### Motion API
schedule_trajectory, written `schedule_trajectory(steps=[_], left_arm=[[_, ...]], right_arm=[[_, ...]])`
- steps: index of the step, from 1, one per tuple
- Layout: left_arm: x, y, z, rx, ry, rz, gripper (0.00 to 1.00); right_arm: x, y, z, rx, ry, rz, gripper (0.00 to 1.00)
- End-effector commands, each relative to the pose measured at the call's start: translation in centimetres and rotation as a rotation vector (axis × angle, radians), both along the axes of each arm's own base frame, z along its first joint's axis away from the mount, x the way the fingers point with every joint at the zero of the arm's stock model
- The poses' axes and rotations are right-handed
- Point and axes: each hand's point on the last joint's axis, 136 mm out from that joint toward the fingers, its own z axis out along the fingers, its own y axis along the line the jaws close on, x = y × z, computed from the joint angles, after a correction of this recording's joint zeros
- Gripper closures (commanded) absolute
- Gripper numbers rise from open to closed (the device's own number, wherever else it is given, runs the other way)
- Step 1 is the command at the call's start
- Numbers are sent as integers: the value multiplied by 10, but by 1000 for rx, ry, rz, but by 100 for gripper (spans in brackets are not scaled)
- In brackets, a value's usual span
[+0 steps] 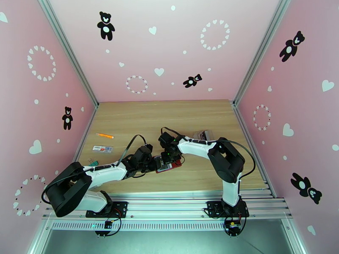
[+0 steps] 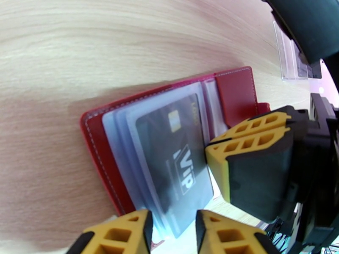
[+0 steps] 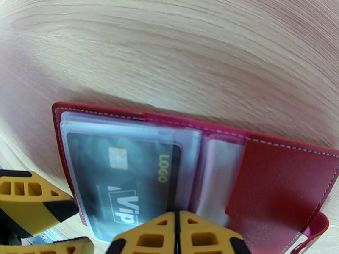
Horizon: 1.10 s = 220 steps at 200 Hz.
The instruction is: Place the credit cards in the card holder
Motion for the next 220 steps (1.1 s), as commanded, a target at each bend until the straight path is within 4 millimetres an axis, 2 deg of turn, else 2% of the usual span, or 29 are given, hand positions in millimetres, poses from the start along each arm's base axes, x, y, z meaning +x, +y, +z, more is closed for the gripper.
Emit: schedule_trajectory(steps=[1, 67, 126, 155, 174, 188, 220], left_arm=[[1, -5, 1, -26, 10, -7, 67], [3, -9, 4, -38, 6, -14, 67], [8, -19, 16, -83, -21, -27, 67], [10, -24, 25, -102, -41, -40, 67], [11, -28, 31, -112, -53, -49, 67], [12, -31, 33, -117, -56, -56, 67], [16, -40, 36, -125, -60, -72, 67]], right_arm=[[-8, -19, -20, -73, 32, -3, 93], [-9, -19, -20, -71, 36, -5, 93], [-8, -17, -14, -53, 25, -7, 93], [-3, -15, 2, -11, -16, -28, 89], [1, -12, 18, 37, -50, -32, 79], [4, -11, 29, 58, -74, -35, 77], [10, -25, 40, 52, -99, -64, 75]])
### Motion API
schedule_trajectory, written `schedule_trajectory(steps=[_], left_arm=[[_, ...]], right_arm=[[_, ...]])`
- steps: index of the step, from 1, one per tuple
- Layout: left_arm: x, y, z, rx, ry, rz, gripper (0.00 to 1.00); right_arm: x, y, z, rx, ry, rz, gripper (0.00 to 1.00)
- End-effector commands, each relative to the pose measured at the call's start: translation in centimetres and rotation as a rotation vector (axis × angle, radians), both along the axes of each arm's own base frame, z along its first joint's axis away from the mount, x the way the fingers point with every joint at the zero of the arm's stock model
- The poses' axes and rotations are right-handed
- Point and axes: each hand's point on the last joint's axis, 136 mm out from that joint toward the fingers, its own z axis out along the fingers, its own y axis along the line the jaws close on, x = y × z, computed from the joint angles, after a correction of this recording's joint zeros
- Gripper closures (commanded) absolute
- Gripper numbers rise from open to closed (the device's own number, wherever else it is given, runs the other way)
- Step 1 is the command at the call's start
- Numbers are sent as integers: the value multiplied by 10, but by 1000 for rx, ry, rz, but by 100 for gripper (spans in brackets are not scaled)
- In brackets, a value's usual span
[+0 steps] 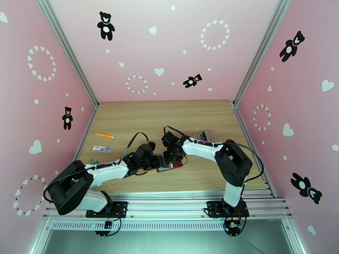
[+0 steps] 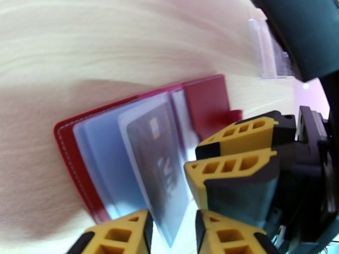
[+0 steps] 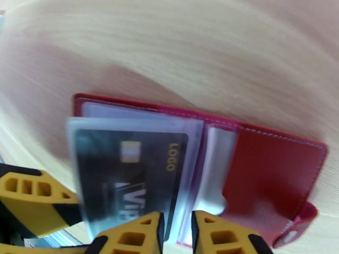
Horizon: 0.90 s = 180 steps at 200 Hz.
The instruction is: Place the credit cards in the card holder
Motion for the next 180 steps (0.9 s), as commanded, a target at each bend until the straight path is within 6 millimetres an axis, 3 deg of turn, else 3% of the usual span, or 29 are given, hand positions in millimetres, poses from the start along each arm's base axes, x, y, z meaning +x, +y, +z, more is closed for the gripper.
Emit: schedule_trajectory(steps=[1, 69, 93, 117, 121, 129, 180], left_arm=[[5, -17, 13, -42, -26, -37, 67], [15, -52, 23, -57, -42, -95, 67], [18, -62, 24, -59, -42, -107, 67], [18, -69, 16, -47, -28, -122, 66], [23, -76, 25, -63, -44, -125, 66], [24, -80, 24, -65, -41, -133, 66], [27, -104, 20, -85, -31, -172, 66]], right_arm=[[4, -15, 14, -8, -34, -31, 74], [11, -76, -6, -177, -13, -108, 72], [14, -93, -8, -235, -28, -130, 66], [15, -103, -4, -249, -44, -148, 60], [16, -105, -3, -248, -46, -153, 59], [16, -107, -2, -243, -49, -159, 58], [15, -126, 9, -276, -73, -182, 55]])
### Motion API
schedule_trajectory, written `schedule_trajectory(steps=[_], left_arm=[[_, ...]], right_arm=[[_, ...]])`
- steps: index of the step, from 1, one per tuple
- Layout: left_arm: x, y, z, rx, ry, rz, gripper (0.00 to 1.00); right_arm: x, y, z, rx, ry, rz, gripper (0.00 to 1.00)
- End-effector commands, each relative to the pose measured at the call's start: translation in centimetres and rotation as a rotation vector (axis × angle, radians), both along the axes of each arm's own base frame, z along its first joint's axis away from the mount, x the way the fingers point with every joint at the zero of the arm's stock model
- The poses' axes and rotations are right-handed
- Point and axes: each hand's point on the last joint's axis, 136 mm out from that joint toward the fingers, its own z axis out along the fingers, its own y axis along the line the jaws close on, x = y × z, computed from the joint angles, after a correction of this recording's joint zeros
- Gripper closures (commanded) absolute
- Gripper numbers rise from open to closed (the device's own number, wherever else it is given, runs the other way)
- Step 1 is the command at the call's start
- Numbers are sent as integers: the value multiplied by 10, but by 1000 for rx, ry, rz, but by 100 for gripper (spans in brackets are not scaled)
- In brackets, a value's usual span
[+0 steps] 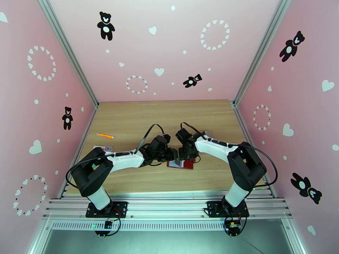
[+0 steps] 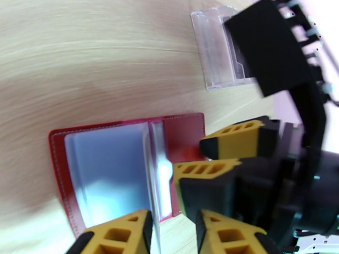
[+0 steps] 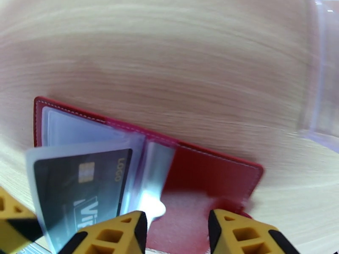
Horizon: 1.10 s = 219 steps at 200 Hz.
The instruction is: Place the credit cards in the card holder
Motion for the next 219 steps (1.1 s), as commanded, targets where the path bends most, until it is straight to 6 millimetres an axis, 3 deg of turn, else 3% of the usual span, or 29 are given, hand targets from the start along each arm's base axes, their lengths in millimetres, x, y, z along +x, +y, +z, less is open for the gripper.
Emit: schedule_trajectory(steps=[1, 63, 149, 179, 219], left_arm=[[-2, -18, 7, -34, -15, -54, 66], [-8, -46, 7, -54, -9, -106, 67], [-10, -57, -3, -43, 7, -121, 66], [-13, -58, -5, -29, 6, -124, 66], [-12, -39, 5, 31, -22, -75, 65]], right_arm=[[-6, -17, 9, -46, -16, -2, 55], [-20, -50, 0, -87, 19, -54, 55], [-29, -94, 0, -103, 7, -162, 52], [-30, -96, -4, -53, 22, -178, 52], [-23, -87, 14, 26, -33, -154, 51]])
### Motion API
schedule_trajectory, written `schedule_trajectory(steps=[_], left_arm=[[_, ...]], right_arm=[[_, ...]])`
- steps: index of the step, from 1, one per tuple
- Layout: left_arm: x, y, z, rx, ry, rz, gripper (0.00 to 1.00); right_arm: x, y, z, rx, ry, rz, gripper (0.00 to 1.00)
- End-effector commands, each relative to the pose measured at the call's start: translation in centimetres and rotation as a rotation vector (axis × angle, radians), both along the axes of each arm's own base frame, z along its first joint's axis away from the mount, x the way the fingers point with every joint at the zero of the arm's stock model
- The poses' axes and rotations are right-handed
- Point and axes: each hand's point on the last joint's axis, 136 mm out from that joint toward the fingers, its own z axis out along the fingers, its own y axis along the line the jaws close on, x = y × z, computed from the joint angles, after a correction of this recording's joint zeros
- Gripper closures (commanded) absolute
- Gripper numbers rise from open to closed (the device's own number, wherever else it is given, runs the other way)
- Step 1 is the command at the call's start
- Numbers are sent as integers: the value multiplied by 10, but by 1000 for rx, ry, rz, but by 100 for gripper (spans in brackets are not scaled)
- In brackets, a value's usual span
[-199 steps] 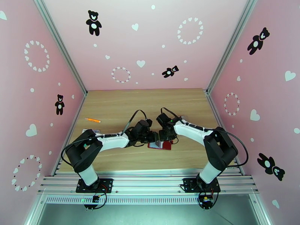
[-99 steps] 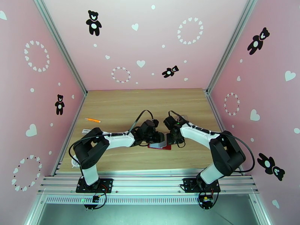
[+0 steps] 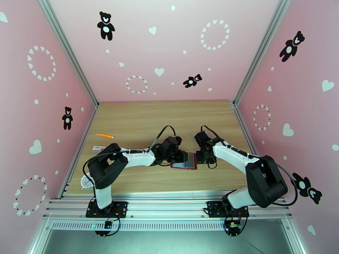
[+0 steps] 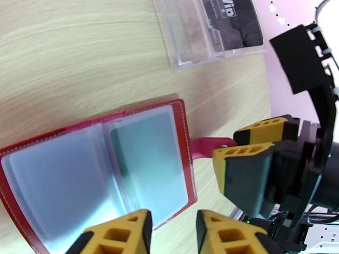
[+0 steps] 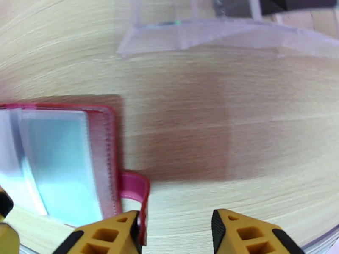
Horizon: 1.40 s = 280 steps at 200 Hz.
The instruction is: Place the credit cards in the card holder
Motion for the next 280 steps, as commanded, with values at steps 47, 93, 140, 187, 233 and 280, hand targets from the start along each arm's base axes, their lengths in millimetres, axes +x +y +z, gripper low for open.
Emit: schedule_trajectory(steps=[47, 93, 140, 187, 233, 280], left_arm=[[-6, 47, 14, 119, -36, 101, 65], [1, 90, 22, 155, -12, 197, 65], [1, 117, 39, 159, -27, 276, 64], [-7, 139, 33, 159, -37, 339, 63], [-10, 148, 24, 158, -36, 333, 63], [-10, 172, 17, 141, -44, 340, 62]], right_arm=[[9, 24, 7, 131, -24, 56, 50], [11, 31, -4, 152, 9, 58, 55], [15, 54, -9, 249, 60, 75, 84], [16, 90, 5, 283, 59, 159, 96], [16, 137, 5, 342, 67, 177, 99], [13, 148, -11, 357, 61, 105, 94]])
